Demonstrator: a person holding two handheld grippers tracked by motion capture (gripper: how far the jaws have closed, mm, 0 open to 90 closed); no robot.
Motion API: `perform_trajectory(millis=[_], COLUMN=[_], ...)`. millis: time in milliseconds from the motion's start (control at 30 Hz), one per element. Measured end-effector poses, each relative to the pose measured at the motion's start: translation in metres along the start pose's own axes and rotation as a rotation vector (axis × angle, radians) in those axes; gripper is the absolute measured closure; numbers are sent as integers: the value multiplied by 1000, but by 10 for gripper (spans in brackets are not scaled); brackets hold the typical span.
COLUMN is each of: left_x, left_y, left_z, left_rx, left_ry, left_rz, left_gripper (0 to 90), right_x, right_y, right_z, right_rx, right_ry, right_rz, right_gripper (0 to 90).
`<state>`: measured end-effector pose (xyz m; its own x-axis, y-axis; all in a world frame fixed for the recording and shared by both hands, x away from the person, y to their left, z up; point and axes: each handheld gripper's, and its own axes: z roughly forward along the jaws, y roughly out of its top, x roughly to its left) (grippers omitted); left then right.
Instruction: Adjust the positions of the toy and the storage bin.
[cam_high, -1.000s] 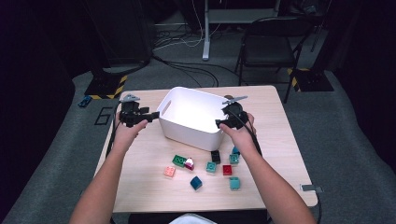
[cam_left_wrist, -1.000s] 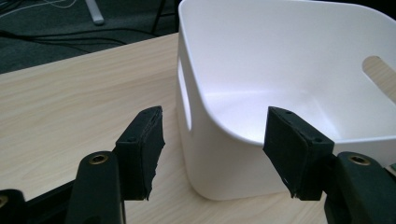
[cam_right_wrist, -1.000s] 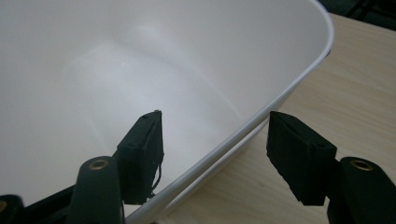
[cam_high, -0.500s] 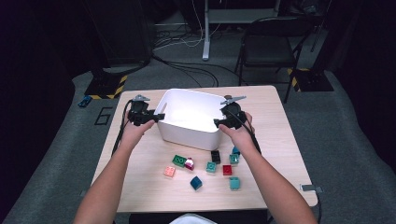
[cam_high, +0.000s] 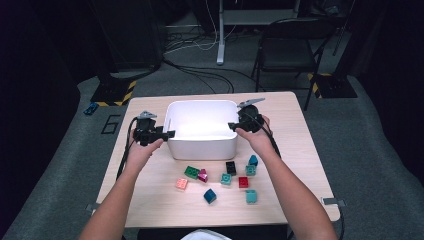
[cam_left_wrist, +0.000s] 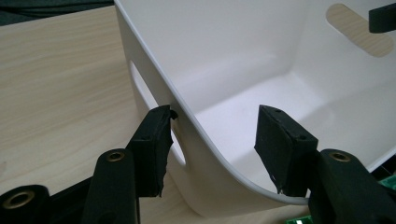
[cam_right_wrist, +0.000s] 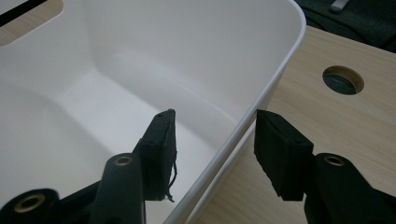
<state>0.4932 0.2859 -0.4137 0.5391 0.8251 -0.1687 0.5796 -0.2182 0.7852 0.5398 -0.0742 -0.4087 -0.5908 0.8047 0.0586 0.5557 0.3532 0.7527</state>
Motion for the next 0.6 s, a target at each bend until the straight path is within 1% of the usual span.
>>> perform_trajectory(millis=[33,67,100,133,167,200,233,267,300,333,367,400,433,467,500,533,600], left_x=[-3,-3,-5,-9,-9,-11,-11,-12,-13,-14,-15,-15,-16,-16,-16,-16,-15], left_y=[-4,-4,-5,-5,-5,-6,-6,-6,-7,-8,-9,-10,-10,-10,-11,-11,-11], left_z=[-1,-1,-2,-2,-2,-2,-2,-2,-2,-3,-3,-4,-5,-5,-5,-6,-6], left_rx=[-14,-14,-12,-10,-10,-6,-6,-5,-13,-15,-19,-19,-15,-15,-12,-15,-9], left_ry=[-10,-10,-15,-12,-12,-17,-17,-18,-18,-19,-19,-25,-26,-26,-28,-33,-37], left_rz=[-15,-15,-11,0,0,10,10,10,8,9,-1,3,7,7,8,12,11], left_gripper=[456,456,456,449,450,449,450,450,450,450,449,448,448,447,447,448,448], right_x=[-1,-1,-1,-1,-2,-2,-2,1,2,2,4,7,9,9,11,14,15], right_y=[-1,-1,-1,-2,-3,-4,-4,-7,-9,-9,-11,-13,-15,-15,-16,-19,-20], right_z=[-2,-2,-4,-6,-7,-9,-9,-12,-13,-13,-13,-14,-15,-15,-16,-20,-22], right_rx=[14,14,15,21,23,29,29,25,24,24,35,50,59,59,60,65,65], right_ry=[5,5,4,2,4,6,6,-7,-17,-17,-22,-28,-31,-31,-33,-36,-35], right_rz=[-19,-19,-33,-35,-40,-23,-23,-21,-40,-40,-43,-56,-55,-55,-67,-62,-65], right_gripper=[493,493,493,493,487,479,479,479,479,479,479,479,479,479,479,483,485])
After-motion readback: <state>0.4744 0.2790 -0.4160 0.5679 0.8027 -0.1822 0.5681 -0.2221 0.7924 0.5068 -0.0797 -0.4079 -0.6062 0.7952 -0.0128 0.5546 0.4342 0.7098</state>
